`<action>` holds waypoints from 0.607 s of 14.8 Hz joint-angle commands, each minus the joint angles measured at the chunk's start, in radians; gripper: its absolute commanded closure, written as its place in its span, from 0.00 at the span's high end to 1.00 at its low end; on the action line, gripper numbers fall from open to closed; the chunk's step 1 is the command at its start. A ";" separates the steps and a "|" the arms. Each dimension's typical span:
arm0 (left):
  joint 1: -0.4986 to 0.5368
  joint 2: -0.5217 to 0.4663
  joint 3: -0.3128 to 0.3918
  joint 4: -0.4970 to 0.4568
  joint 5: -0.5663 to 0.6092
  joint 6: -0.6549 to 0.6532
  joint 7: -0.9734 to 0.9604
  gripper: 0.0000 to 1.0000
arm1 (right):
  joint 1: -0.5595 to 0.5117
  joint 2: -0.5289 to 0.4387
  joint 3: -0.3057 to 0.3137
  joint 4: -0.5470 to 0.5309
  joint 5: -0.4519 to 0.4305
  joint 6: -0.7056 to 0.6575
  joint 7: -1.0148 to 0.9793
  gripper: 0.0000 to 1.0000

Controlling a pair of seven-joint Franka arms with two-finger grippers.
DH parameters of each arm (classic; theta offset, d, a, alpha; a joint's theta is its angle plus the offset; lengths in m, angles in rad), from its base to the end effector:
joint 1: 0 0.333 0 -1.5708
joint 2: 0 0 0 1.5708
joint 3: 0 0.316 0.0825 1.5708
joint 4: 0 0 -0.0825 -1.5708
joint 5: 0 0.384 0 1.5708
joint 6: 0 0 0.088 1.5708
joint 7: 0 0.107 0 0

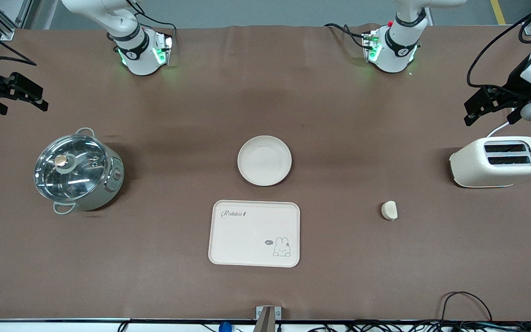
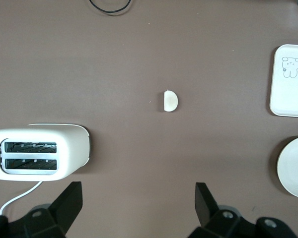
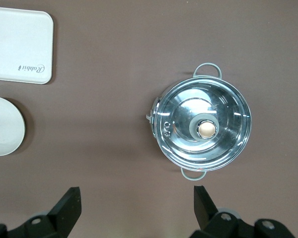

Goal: Place bun in plate and plate on tray

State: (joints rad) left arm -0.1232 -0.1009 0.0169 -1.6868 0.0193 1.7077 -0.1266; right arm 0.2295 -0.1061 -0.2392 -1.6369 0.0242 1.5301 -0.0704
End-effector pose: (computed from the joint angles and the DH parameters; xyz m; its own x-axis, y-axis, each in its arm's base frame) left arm 0.5330 -0.0546 0.6369 0.9923 0.0186 0.1227 0.0190 -0.9998 -0.0021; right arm 0.5178 -0.0095 0.6451 0.9980 0.0629 -0.0002 0.0629 -0.9968 -0.0494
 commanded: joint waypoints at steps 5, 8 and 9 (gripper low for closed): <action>0.000 0.044 0.009 0.076 0.021 -0.083 0.018 1.00 | 0.013 0.019 0.009 0.008 -0.012 0.013 0.006 1.00; 0.002 0.098 0.009 0.059 0.021 -0.092 0.018 1.00 | 0.013 0.040 0.009 0.009 -0.004 0.027 0.006 1.00; 0.001 0.131 0.009 0.059 0.021 -0.089 0.009 1.00 | 0.014 0.049 0.011 0.012 -0.001 0.028 0.007 1.00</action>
State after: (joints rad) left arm -0.1194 -0.0370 0.0213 -1.6475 0.0240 1.6297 -0.1234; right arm 0.2390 -0.0772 -0.2309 -1.6367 0.0246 1.5531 -0.0701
